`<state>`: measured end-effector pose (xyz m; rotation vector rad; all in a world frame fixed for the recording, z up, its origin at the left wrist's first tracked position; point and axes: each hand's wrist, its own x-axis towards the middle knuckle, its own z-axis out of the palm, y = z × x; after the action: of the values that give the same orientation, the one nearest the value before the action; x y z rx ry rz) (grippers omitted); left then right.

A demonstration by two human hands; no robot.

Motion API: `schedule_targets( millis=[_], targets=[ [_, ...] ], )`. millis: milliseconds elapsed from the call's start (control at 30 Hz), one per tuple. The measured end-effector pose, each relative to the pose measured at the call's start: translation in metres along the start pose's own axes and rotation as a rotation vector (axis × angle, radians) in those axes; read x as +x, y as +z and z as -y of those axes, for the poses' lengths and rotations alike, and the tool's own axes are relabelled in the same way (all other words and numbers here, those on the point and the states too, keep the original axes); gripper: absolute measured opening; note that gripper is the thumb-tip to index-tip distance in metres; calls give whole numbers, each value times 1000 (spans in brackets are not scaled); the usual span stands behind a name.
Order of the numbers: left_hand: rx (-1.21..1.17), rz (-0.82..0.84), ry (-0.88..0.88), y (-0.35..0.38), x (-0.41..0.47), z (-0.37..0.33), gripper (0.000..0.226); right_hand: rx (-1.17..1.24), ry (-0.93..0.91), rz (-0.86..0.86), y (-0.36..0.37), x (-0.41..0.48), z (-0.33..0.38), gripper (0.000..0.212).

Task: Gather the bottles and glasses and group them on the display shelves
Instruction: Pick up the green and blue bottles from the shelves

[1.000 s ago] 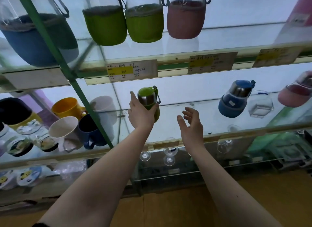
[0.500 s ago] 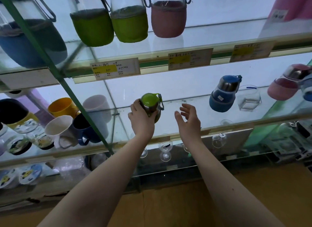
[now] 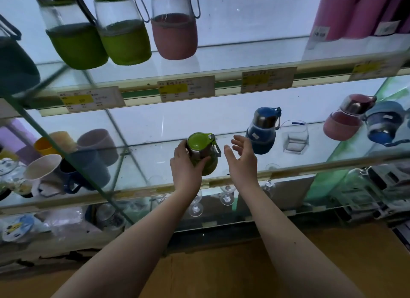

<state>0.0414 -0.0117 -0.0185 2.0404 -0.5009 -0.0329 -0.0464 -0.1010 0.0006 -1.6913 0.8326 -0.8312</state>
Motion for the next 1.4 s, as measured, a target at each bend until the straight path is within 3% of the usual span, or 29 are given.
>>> schedule_targets(
  millis=[267,600,767,967,1400],
  targets=[
    [4,-4,4,32,0,-32,63,1,-38,3,-44,32,-3,39],
    [87,18,19,55,3,-43,59,-239,-180,-44,-79,79,-14,40],
    [153,17,21,58,2,-41,65,-440,-178,-67,-85,97,-23,55],
    [226,79,73,59,7,-50,88,-615,-151,50,-85,108,-29,67],
    [260,-6,125,69,-8,-53,78,-615,-333,-70,-81,97,-33,57]
  ],
)
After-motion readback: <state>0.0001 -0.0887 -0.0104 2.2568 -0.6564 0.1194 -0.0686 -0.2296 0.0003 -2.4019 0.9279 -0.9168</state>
